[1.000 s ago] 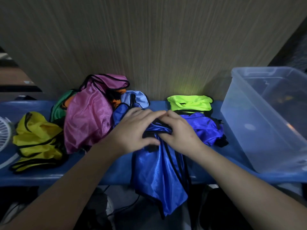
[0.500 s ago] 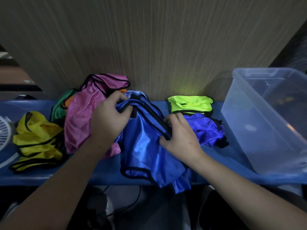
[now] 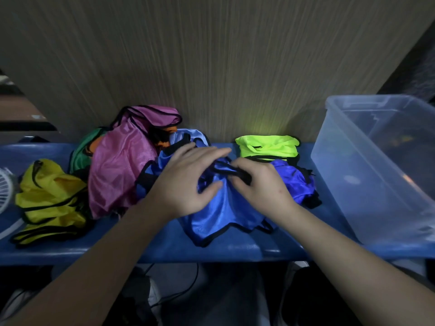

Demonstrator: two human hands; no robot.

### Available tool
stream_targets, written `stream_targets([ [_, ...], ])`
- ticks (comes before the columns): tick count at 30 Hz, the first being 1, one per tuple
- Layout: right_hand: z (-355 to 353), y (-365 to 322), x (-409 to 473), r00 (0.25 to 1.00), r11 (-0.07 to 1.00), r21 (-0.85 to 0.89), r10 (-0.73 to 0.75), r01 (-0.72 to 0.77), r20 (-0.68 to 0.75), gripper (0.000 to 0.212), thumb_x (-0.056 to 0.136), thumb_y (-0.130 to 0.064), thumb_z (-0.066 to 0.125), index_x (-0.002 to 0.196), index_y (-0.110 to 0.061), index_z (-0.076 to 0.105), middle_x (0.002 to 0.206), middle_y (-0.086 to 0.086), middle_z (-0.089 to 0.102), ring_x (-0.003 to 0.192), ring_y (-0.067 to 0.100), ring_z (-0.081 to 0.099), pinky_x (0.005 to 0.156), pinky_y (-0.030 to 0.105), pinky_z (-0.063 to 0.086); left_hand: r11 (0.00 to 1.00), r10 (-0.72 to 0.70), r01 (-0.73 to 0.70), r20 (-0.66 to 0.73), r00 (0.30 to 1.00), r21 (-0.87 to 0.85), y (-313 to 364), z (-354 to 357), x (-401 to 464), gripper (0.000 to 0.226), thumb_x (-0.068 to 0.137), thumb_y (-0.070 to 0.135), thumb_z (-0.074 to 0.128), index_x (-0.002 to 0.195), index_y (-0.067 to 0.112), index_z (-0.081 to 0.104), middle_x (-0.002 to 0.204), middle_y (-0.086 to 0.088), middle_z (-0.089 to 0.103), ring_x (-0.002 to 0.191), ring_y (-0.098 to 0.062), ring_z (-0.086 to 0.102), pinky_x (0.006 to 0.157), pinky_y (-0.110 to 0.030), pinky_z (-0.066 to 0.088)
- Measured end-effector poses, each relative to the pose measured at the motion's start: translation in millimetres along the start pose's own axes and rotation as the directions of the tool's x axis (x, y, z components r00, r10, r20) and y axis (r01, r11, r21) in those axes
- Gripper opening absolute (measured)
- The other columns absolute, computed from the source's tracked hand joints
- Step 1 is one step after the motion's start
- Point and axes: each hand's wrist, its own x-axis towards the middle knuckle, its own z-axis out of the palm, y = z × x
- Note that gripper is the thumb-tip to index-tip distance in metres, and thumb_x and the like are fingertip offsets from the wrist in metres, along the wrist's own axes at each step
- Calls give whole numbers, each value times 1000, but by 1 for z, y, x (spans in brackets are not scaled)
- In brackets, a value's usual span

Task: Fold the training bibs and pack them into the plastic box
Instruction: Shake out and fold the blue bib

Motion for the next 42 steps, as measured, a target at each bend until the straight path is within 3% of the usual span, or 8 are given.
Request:
stream_targets([
  [3,0,-2,1,998,990,144,1,-10,59,16,85,-11,68,92,-25,63,70,-22,60,64,0,55,65,22,43,998,-2,0,30,1000,59,-1,12,5,59,79,51,70,132,26,58,113,12,69,107,-3,48,105,-19,19],
  [10,-19,16,1,878,887,303,195,-347,436,24,80,-10,77,95,-13,58,83,10,71,72,17,57,67,45,49,967,-240,218,-176,955,-136,-23,-3,4,13,80,23,64,90,22,72,85,9,69,83,-14,65,80,-36,50],
  [15,-36,16,8,932,872,356,255,-337,258,15,85,-1,67,76,-9,58,69,-3,48,66,9,44,62,29,34,951,-297,278,-158,942,-135,-18,-1,0,5,85,25,69,89,24,67,80,10,64,80,-10,61,75,-31,47],
  [20,-32,11,7,968,845,473,233,-251,99,10,88,1,65,87,-8,62,75,7,55,71,12,49,66,29,42,977,-214,214,-12,977,18,-18,13,-2,45,81,54,60,109,19,66,118,9,61,110,-19,59,94,-38,48],
  [24,-24,9,7,984,906,386,156,-176,83,5,88,-1,66,90,-5,64,79,14,59,70,9,50,65,28,43,954,-276,259,106,955,150,-27,19,4,64,77,67,61,127,27,59,163,5,24,151,-28,18,115,-52,30],
  [27,-13,17,7,992,984,147,89,-101,87,7,86,-8,65,87,-14,61,72,-2,56,69,10,50,67,32,42,895,-436,375,296,850,243,-39,20,4,72,75,75,61,134,35,50,166,7,16,142,-26,39,107,-47,39],
  [32,-6,17,8,991,995,60,67,-75,119,21,88,-12,64,83,-29,52,71,-8,52,70,3,50,63,25,38,889,-444,350,374,814,295,-37,24,4,67,74,79,46,124,35,57,122,5,58,114,-23,59,92,-39,48],
  [42,-9,17,9,997,993,87,76,-78,31,9,88,-13,63,90,-21,61,70,-10,60,67,6,55,66,30,45,929,-338,369,443,830,17,6,14,1,25,93,52,60,77,34,56,73,11,60,74,-4,56,66,-25,38],
])
